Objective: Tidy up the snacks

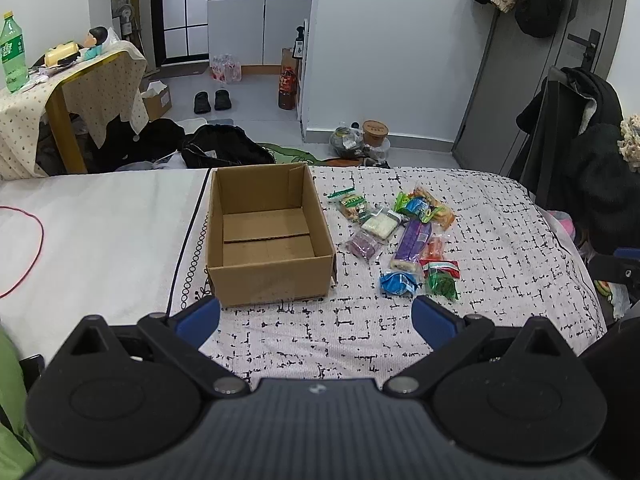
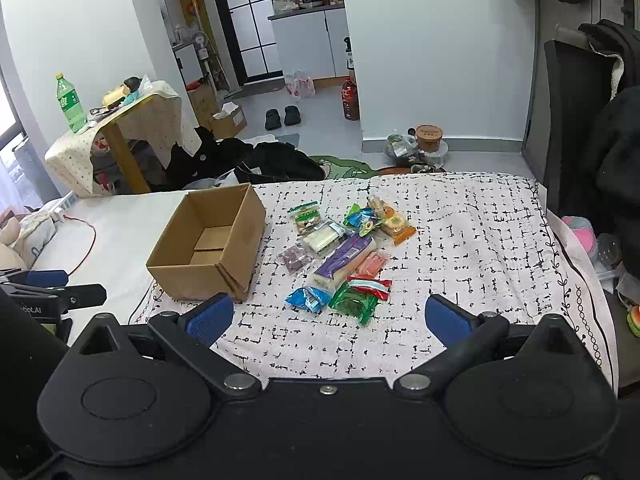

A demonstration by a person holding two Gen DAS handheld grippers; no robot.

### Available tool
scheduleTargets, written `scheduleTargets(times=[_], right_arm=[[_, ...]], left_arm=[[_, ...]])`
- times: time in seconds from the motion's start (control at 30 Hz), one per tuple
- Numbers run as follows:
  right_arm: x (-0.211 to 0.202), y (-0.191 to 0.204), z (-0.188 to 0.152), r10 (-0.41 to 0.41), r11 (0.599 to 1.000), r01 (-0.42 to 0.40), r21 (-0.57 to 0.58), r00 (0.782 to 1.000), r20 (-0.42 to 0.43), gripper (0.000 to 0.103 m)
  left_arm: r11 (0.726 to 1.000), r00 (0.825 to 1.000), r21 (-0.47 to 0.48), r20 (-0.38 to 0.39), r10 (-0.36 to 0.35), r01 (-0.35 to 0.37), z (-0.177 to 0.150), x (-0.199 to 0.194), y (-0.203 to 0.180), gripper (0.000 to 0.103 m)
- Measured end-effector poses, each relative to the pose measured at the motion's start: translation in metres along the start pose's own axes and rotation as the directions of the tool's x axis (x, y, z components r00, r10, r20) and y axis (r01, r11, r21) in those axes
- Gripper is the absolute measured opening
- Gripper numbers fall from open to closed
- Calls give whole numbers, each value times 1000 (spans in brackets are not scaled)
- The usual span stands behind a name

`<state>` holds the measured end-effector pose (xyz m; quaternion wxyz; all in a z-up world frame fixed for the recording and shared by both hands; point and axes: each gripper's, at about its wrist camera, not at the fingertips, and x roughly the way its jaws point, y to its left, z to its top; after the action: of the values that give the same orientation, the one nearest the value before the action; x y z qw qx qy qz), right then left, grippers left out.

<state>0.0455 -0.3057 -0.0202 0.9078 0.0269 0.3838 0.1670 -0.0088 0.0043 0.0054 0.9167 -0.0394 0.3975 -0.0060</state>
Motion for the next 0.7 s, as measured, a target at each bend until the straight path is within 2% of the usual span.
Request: scheduleTargets(times=[0.7], right_arm=[[-6, 2, -1, -12, 1000, 12, -17, 1000, -4, 103]], left_arm=[[1000, 1000, 7, 3, 0, 0, -1, -4, 1, 102]])
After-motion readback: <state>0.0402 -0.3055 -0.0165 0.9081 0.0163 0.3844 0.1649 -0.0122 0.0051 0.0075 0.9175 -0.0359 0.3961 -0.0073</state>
